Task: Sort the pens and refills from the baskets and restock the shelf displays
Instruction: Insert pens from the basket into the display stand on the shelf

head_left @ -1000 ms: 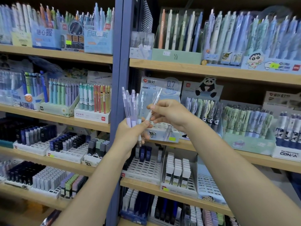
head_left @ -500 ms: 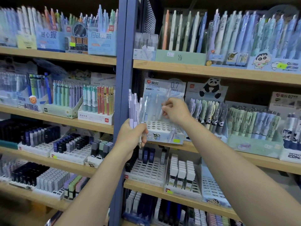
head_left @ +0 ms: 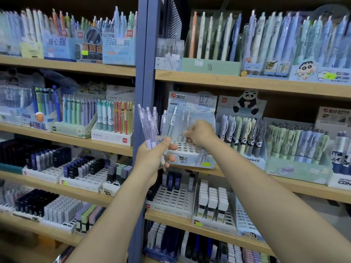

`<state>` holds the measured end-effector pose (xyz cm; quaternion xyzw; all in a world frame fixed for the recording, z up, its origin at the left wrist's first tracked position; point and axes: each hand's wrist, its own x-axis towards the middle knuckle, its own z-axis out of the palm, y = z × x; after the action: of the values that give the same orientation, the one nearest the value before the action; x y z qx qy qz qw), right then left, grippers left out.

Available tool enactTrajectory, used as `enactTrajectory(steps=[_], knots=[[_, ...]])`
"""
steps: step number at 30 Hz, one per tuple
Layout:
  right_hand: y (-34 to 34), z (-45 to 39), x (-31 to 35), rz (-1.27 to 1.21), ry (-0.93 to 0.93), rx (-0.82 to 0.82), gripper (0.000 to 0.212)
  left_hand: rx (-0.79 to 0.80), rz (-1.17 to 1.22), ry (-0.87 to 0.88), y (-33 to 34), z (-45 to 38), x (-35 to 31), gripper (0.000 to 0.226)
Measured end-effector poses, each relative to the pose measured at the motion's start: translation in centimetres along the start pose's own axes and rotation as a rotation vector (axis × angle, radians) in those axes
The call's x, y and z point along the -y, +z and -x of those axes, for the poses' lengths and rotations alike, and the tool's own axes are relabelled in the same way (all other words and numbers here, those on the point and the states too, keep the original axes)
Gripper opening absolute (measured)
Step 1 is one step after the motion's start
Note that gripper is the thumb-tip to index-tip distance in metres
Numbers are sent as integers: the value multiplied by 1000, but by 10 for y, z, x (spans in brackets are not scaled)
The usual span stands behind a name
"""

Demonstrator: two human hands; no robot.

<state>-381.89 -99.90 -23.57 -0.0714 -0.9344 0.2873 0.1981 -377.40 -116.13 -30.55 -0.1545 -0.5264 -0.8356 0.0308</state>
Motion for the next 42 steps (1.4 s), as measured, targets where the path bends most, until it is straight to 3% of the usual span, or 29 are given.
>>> enactTrajectory(steps=[4, 9, 10, 12, 15, 24, 29, 34, 42], knots=[[-2, 2, 5, 124, 19, -31, 40, 13, -8, -2, -1, 1, 0, 12], [-21, 21, 9, -67, -104, -152, 36, 9, 5, 3, 0, 0, 2, 10], [-26, 26, 10, -192, -123, -124, 30, 5, 15, -1, 1, -1, 3, 9], [-36, 40, 11, -478, -122, 86, 21, -2, 27, -10, 5, -1, 3, 9], [-39, 56, 7, -492, -173, 302, 18, 15, -5, -21, 14, 1, 4, 14], [-49, 58, -5, -693, -137, 289, 20, 43, -52, -92, 12, 13, 7, 30], [-44, 53, 6, -752, -97, 163, 17, 20, -33, -115, -2, 16, 1, 23], [-37, 32, 4, -469, -114, -97, 6, -8, -35, -125, -12, 11, 0, 18], [-34, 21, -8, -386, -99, -161, 6, 30, -30, -115, -7, 8, 2, 15]])
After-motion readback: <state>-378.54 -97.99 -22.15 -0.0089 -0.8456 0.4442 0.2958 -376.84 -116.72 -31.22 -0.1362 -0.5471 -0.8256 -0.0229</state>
